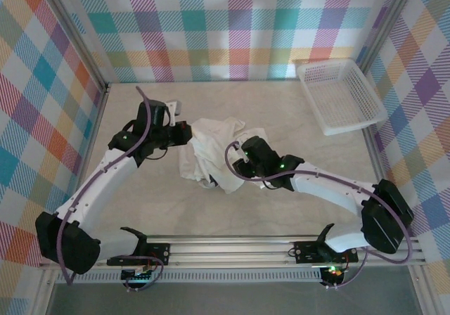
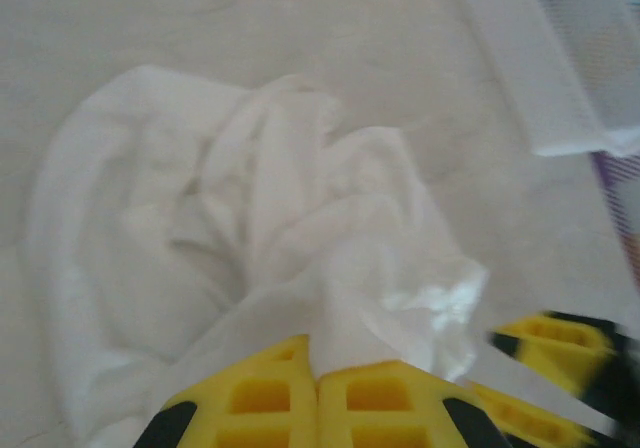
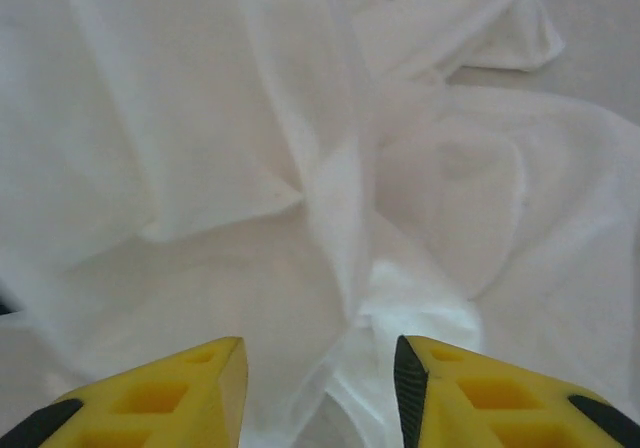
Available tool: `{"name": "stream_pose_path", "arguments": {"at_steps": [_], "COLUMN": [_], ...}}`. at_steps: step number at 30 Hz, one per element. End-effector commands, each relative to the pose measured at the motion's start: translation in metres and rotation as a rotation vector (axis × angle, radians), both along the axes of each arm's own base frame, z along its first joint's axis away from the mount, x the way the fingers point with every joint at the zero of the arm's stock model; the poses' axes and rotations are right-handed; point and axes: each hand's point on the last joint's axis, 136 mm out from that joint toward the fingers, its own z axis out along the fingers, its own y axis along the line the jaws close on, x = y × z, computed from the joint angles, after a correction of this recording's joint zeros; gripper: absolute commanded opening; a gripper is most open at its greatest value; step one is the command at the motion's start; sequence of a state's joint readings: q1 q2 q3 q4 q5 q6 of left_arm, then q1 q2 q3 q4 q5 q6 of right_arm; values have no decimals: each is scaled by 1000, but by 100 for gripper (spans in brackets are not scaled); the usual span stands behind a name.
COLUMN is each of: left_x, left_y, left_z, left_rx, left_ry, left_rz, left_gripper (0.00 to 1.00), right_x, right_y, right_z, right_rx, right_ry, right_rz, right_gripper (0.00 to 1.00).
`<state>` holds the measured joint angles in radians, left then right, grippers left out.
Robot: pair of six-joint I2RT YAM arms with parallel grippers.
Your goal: Fold the inside-out t-shirt
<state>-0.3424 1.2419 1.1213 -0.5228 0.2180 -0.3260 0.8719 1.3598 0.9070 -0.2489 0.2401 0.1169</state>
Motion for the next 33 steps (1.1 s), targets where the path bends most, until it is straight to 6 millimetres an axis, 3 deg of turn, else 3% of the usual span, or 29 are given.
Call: {"name": "stream_pose_path", "arguments": {"at_steps": [1,3,6,9,12,14,16,20,26,28,31,33], "left_x": [-1,0,-3,-8,-19,-30,-44,-57,-43,-44,-43,-41], "left_y": [37,45,55,62,59,40,8,-38,-66,-77,-76,-71], "left_z": [-57,-77,-100,-86,-56,-45,-42,-52,-71,-82,-106,-114], "left_rx": [16,-8,24,40,-12,-92,-162,-214,63,277,576,656], "left_ry": [165,216,272,229,174,182,209,251,165,122,111,130], "left_rz": [126,156,177,172,185,159,95,17,-189,-322,-443,-475], "left_gripper": [0,0,23,40,45,46,46,46,46,47,48,48], "right_x": [-20,-29,-22,-16,-8,-2,0,0,-1,-3,-4,-4], "right_y": [33,46,49,50,44,40,40,44,41,38,34,32], "right_z": [31,32,29,31,27,22,18,15,13,12,12,12], "right_rx": [171,181,141,137,167,194,214,215,197,187,175,175], "right_ry": [-26,-31,-61,-56,27,79,120,149,159,164,163,158], "right_rz": [195,310,333,335,270,215,197,206,198,198,193,189], "right_gripper": [44,44,43,42,42,42,42,43,44,45,45,45]}}
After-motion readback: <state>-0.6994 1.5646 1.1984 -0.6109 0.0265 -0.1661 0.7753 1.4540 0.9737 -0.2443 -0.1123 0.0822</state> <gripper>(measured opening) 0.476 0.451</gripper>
